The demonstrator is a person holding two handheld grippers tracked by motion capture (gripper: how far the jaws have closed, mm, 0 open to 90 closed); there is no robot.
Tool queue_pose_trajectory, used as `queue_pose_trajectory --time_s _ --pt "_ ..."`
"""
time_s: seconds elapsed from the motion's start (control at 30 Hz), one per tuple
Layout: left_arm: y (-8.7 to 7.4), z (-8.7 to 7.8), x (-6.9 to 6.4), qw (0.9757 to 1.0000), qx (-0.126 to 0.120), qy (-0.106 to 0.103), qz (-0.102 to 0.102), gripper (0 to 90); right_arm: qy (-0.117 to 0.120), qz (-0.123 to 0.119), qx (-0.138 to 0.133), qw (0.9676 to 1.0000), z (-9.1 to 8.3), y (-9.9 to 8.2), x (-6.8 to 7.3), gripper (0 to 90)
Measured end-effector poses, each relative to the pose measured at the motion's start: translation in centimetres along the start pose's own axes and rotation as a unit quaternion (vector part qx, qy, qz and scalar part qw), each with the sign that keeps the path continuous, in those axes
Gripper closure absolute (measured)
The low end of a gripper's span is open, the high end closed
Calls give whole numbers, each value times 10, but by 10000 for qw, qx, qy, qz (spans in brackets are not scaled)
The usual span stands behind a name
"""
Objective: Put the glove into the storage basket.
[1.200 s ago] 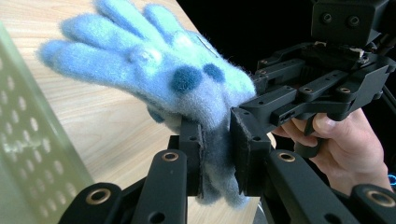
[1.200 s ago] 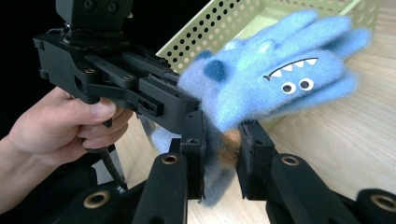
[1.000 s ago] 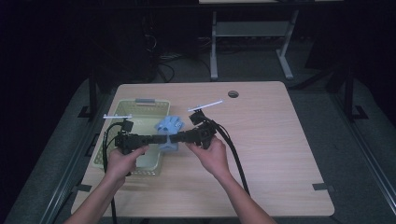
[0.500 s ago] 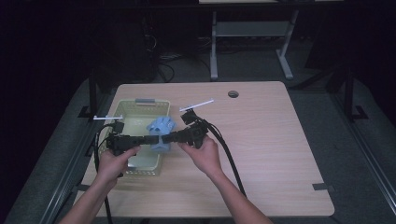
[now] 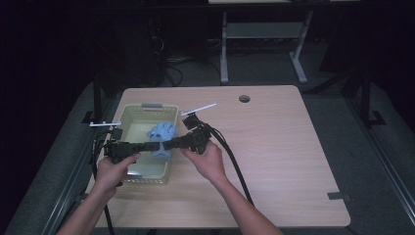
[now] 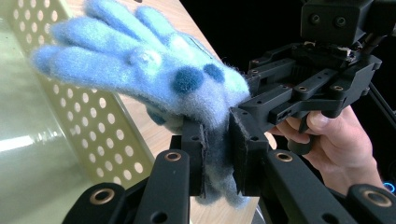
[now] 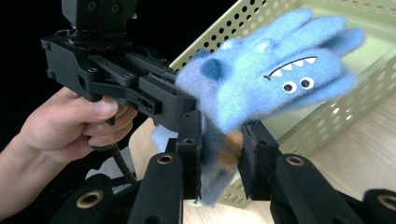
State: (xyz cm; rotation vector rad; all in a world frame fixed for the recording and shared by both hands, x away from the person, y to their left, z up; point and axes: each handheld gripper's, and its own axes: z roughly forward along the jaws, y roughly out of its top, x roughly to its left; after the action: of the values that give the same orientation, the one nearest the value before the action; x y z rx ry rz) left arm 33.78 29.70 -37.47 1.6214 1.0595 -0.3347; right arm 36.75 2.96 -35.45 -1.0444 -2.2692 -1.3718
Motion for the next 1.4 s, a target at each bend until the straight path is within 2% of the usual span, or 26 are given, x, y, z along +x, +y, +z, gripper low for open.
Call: queue_pose_trajectory --time_s 0.47,0.6,0.8,1.03,1.17,1.4 --pt "-4 -13 9 9999 -119 -12 -124 774 112 70 12 9999 9 3 -1 657" --pt "-5 -19 13 9997 -163 69 -160 775 135 106 2 9999 10 3 -3 628" --pt "-5 -28 21 9992 -226 185 -264 776 22 93 20 10000 3 3 -3 596" --pt "-5 -34 34 9980 -220 432 -404 778 -95 22 -11 10000 -12 2 -4 560" --pt "-4 -37 37 9975 -146 592 -363 778 -151 34 -35 9999 -20 1 -3 538" --pt "-3 -41 43 9945 25 975 -392 778 -153 77 -45 9998 -34 -9 -10 493"
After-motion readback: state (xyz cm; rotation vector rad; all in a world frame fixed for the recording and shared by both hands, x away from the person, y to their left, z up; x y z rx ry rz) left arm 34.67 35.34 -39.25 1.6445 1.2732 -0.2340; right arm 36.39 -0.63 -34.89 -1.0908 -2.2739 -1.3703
